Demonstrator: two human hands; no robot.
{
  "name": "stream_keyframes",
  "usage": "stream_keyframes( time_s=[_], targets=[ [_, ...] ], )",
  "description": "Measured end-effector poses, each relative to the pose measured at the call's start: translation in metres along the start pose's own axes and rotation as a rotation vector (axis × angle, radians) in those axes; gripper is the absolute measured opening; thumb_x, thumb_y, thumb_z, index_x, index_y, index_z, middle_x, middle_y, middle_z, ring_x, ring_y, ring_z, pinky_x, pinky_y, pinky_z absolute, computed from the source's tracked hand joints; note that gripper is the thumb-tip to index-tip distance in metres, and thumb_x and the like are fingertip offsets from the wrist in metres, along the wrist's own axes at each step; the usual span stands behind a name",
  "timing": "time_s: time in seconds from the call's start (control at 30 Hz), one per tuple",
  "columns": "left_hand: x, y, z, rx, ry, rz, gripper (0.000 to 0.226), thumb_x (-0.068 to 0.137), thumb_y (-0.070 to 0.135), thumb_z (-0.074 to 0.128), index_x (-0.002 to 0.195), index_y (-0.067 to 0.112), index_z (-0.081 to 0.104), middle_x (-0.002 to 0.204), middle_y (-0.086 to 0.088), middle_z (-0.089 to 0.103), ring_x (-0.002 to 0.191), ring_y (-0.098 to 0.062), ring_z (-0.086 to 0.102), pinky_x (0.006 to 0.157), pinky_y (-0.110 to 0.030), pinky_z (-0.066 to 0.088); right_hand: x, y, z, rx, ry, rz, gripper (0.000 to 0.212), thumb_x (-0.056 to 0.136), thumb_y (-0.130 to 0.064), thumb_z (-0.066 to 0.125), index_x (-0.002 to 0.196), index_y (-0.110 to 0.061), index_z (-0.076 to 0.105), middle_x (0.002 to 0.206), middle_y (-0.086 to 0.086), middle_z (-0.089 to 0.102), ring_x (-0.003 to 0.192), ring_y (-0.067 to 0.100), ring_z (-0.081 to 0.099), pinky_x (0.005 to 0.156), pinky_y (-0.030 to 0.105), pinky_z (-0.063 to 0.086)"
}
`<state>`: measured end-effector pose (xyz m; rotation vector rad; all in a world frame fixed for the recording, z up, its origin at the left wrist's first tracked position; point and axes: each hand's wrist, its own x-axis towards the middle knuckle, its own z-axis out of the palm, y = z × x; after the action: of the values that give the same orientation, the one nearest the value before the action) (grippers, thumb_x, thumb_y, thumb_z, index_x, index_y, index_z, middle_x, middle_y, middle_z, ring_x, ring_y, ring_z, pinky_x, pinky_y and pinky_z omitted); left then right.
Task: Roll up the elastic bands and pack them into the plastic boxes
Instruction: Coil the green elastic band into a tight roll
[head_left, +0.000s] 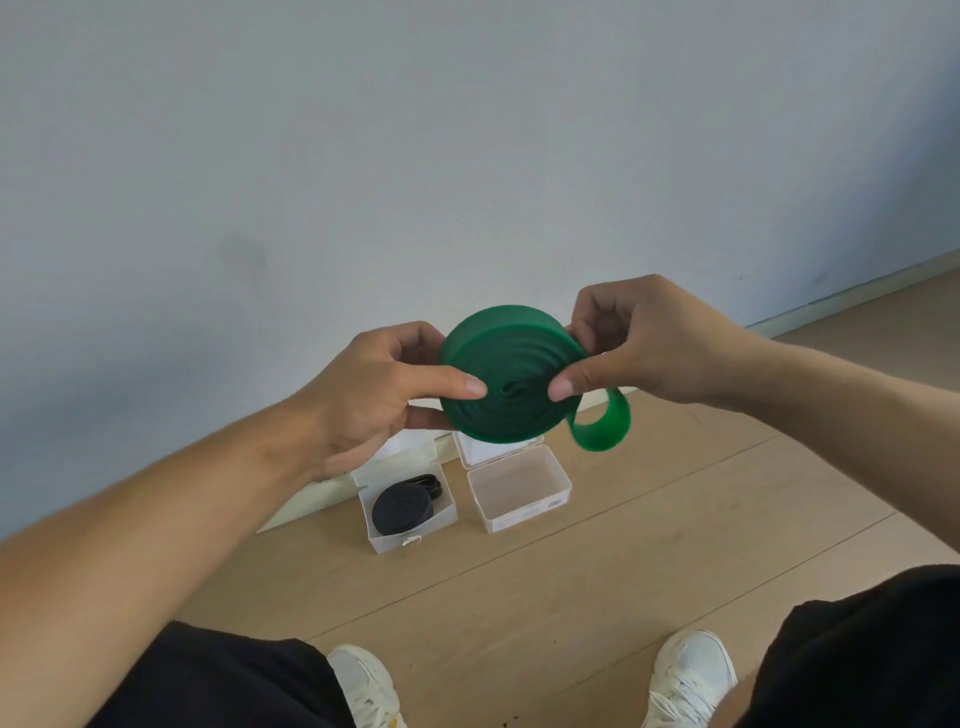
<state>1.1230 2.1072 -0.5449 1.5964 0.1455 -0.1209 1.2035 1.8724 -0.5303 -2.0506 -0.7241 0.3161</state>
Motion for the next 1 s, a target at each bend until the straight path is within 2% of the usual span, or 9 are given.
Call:
stream_keyframes(
  time_s=[0.13, 0.2, 0.27, 0.33, 0.43, 0.53, 0.63, 0.83, 1.0],
  targets=[
    [0.004, -0.013, 0.006, -0.138, -0.068, -0.057, 0.035, 0.064, -0.005, 0.082, 0.082, 0.006, 0.055, 0.087, -0.012, 0.074, 0.083, -0.028, 0.075, 0.072, -0.038, 0.064, -0.002, 0.003, 0.002, 0.074, -0.007, -0.004, 0.050, 0.055, -0.033, 0.092, 0.070, -0.016, 0.047, 0.064, 0.008, 0.059, 0.056, 0.015, 0.052, 0.052, 0.016, 0.041],
    [0.006, -0.022, 0.009, -0.219, -0.101, -0.122, 0.034, 0.069, -0.004, 0.076, 0.098, -0.003, 0.057, 0.101, -0.020, 0.074, 0.089, -0.031, 0.075, 0.075, -0.041, 0.064, -0.002, 0.004, 0.002, 0.102, -0.001, 0.013, 0.049, 0.058, -0.032, 0.092, 0.072, -0.015, 0.048, 0.063, 0.009, 0.064, 0.058, 0.015, 0.058, 0.058, 0.019, 0.045],
    [0.007, -0.025, 0.015, -0.228, -0.118, -0.183, 0.058, 0.070, 0.004, 0.075, 0.122, -0.010, 0.054, 0.121, -0.026, 0.070, 0.099, -0.033, 0.074, 0.081, -0.043, 0.063, -0.003, 0.002, 0.003, 0.081, -0.005, 0.034, 0.047, 0.061, -0.029, 0.095, 0.074, -0.014, 0.052, 0.071, 0.018, 0.069, 0.062, 0.017, 0.061, 0.063, 0.026, 0.047],
    [0.007, -0.023, 0.024, -0.018, -0.117, -0.170, 0.071, 0.066, 0.016, 0.087, 0.129, 0.004, 0.056, 0.123, -0.014, 0.072, 0.103, -0.024, 0.075, 0.084, -0.041, 0.062, -0.005, 0.001, 0.006, -0.075, -0.025, 0.041, 0.043, 0.064, -0.027, 0.095, 0.074, -0.016, 0.054, 0.067, 0.010, 0.070, 0.056, 0.012, 0.055, 0.057, 0.022, 0.043],
    [0.006, -0.017, 0.036, 0.638, -0.081, 0.059, 0.061, 0.056, 0.047, 0.097, 0.106, 0.037, 0.064, 0.107, 0.018, 0.072, 0.096, 0.000, 0.071, 0.087, -0.032, 0.059, -0.007, -0.003, 0.016, -0.486, -0.121, -0.032, 0.036, 0.065, -0.033, 0.090, 0.072, -0.025, 0.056, 0.056, -0.008, 0.059, 0.050, 0.005, 0.046, 0.046, 0.016, 0.037],
    [0.003, -0.015, 0.044, 0.857, -0.040, 0.094, 0.052, 0.048, 0.060, 0.093, 0.088, 0.039, 0.068, 0.093, 0.026, 0.072, 0.085, 0.002, 0.070, 0.081, -0.036, 0.059, -0.010, -0.004, 0.027, -0.720, -0.196, -0.091, 0.037, 0.067, -0.041, 0.086, 0.072, -0.029, 0.051, 0.058, -0.009, 0.054, 0.056, 0.008, 0.045, 0.047, 0.021, 0.035],
    [0.004, -0.011, 0.045, 0.895, -0.040, 0.073, 0.043, 0.052, 0.045, 0.097, 0.080, 0.031, 0.068, 0.086, 0.016, 0.073, 0.081, -0.007, 0.071, 0.077, -0.041, 0.060, -0.010, -0.003, 0.028, -0.761, -0.200, -0.101, 0.038, 0.068, -0.042, 0.086, 0.074, -0.031, 0.050, 0.062, -0.011, 0.056, 0.062, 0.007, 0.047, 0.049, 0.020, 0.037],
    [0.007, 0.002, 0.032, 0.556, 0.010, 0.020, 0.033, 0.063, 0.012, 0.095, 0.087, 0.011, 0.071, 0.077, -0.003, 0.076, 0.078, -0.031, 0.077, 0.074, -0.051, 0.064, -0.008, -0.002, 0.006, -0.269, -0.070, -0.012, 0.045, 0.063, -0.028, 0.095, 0.076, -0.024, 0.052, 0.085, -0.005, 0.078, 0.052, 0.004, 0.053, 0.049, 0.016, 0.042],
    [0.004, 0.000, 0.024, 0.230, -0.048, -0.110, 0.037, 0.076, 0.007, 0.084, 0.111, 0.009, 0.070, 0.090, -0.013, 0.078, 0.083, -0.027, 0.078, 0.070, -0.045, 0.064, -0.006, 0.015, 0.001, 0.242, -0.016, -0.017, 0.036, 0.065, -0.022, 0.086, 0.086, -0.007, 0.061, 0.102, 0.001, 0.080, 0.097, 0.016, 0.077, 0.082, 0.027, 0.060]
  ],
)
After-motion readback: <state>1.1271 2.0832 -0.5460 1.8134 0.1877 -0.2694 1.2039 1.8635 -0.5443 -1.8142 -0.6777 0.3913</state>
